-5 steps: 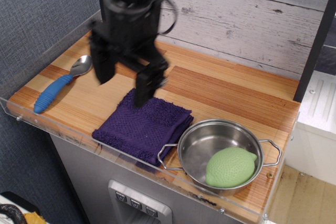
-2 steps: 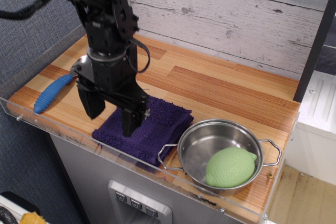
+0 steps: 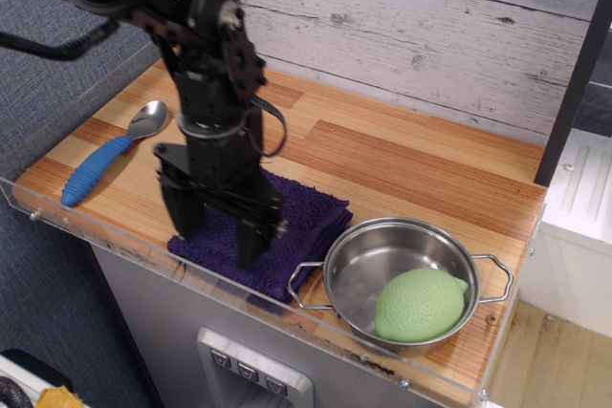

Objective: Move the purple towel to the back edge of the table

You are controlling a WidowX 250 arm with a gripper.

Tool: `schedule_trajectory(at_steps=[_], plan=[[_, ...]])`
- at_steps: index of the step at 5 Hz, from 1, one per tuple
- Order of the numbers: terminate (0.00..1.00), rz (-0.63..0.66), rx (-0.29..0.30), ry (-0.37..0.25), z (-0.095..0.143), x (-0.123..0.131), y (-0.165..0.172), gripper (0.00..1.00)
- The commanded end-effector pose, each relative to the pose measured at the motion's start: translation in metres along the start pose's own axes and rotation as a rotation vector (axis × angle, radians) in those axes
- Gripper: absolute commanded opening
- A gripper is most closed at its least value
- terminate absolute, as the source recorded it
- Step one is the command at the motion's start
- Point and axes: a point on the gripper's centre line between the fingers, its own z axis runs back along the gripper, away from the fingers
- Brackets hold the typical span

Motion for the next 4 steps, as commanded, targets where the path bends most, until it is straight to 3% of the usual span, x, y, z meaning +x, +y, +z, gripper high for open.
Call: schedule_trajectory(at_steps=[1,2,4], plan=[[0.00,0.021,0.033,-0.042,-0.005,0.022,-0.008,1.00],[0.00,0.017,0.043,-0.047,-0.008,0.030,-0.014,1.00],[0.00,0.005,0.054,0.050,-0.040,0.018,-0.014,1.00]])
